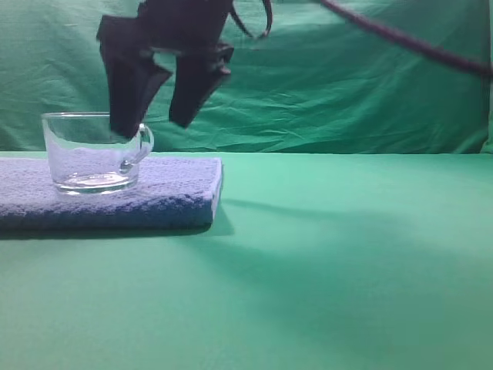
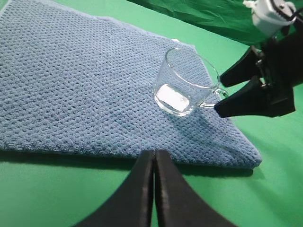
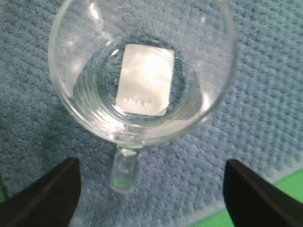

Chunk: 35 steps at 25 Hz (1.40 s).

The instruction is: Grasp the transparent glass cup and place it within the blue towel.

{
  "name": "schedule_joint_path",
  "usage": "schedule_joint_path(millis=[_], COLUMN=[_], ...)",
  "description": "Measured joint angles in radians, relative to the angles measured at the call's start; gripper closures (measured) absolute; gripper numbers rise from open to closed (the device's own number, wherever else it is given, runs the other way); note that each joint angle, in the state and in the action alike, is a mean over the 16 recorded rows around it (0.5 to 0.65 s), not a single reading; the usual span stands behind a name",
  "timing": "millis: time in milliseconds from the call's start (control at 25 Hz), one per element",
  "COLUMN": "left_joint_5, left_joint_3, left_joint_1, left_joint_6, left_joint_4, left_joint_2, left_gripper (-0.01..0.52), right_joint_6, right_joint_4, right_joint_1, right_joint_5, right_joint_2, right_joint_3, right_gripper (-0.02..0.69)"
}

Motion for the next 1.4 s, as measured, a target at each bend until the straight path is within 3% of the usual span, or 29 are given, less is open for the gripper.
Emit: schedule_joint_path(millis=[200, 360, 1000, 1400], left_joint_5=[0.000, 0.000, 0.000, 0.000], left_joint_3=[0.000, 0.000, 0.000, 0.000], left_joint_1=[0.000, 0.000, 0.000, 0.000], left_joint_6=[0.000, 0.000, 0.000, 0.000], left_joint_4=[0.000, 0.000, 0.000, 0.000], left_joint_2=[0.000, 0.000, 0.000, 0.000], left_gripper=[0.514, 0.514, 0.514, 0.514], right_joint_6=[0.072, 0.113, 0.270, 0.383], right_joint_4=[-0.014, -0.017, -0.040, -0.046], right_joint_1=[-0.005, -0.006, -0.021, -0.042], right_joint_5=[0.106, 0.153, 0.174, 0.018], right_joint_2=[-0.048, -0.067, -0.171, -0.451], right_joint_3=[-0.031, -0.038, -0.025, 0.203], right_gripper=[0.597, 0.657, 0.665, 0.665])
